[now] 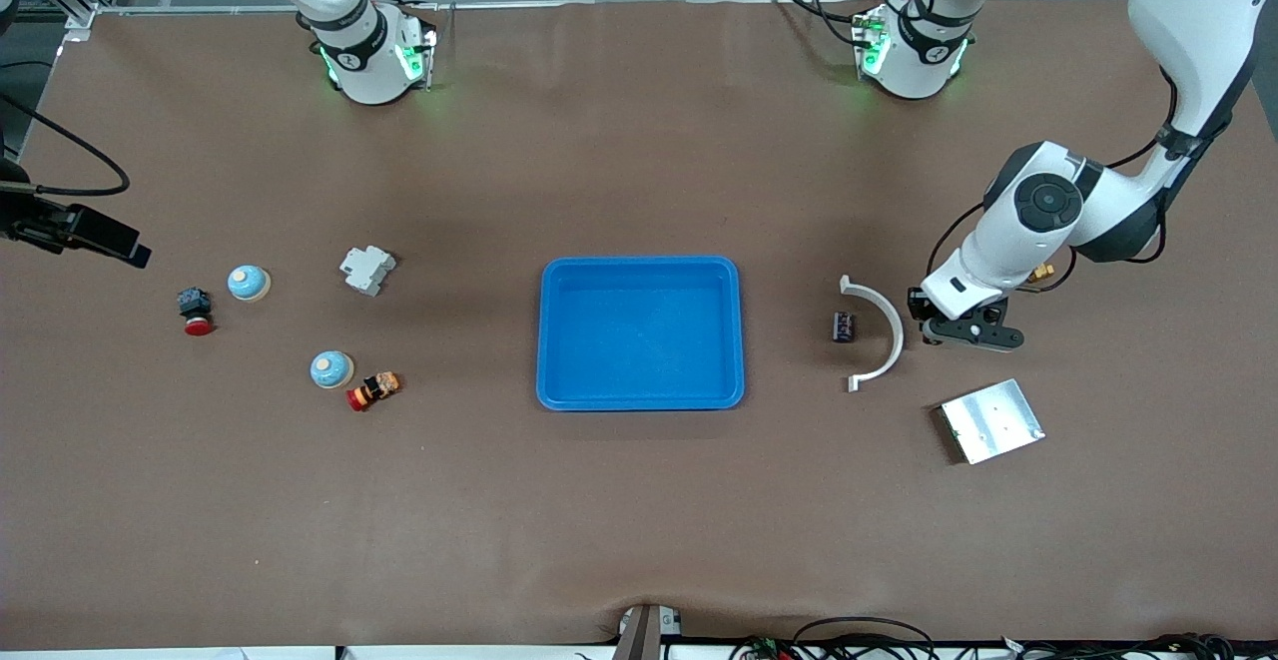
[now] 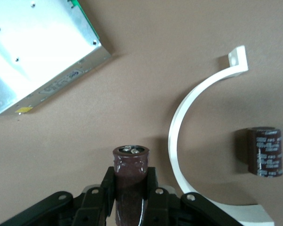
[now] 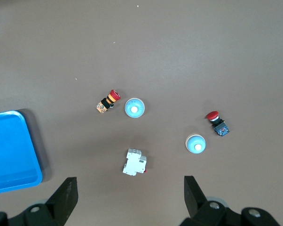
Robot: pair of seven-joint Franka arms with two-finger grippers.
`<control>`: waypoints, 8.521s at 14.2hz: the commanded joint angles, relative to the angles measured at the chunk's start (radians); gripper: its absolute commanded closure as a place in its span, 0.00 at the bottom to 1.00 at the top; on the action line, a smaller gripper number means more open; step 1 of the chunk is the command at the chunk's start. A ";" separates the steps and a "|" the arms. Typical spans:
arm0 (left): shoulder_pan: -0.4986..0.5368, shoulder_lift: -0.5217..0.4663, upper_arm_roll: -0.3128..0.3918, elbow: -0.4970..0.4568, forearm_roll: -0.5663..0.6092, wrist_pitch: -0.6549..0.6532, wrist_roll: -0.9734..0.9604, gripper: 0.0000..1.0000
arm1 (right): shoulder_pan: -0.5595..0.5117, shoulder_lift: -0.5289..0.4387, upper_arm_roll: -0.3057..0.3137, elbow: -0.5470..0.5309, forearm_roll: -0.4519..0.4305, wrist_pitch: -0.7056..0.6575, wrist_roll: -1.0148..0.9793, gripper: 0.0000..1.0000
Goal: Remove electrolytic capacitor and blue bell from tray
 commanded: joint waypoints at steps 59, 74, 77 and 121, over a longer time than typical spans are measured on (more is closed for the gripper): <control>0.090 0.012 -0.249 0.412 -0.213 -0.464 -0.106 0.00 | -0.014 0.009 0.005 0.024 0.017 -0.017 0.007 0.00; -0.313 -0.119 0.176 0.697 -0.452 -0.743 0.150 0.00 | -0.028 0.009 0.006 0.024 0.019 -0.023 0.005 0.00; -0.516 -0.218 0.486 0.691 -0.639 -0.743 0.305 0.00 | -0.026 0.011 0.006 0.024 0.019 -0.023 0.005 0.00; -0.863 -0.318 0.673 0.715 -0.701 -0.747 0.247 0.00 | -0.023 0.009 0.009 0.026 0.019 -0.025 0.004 0.00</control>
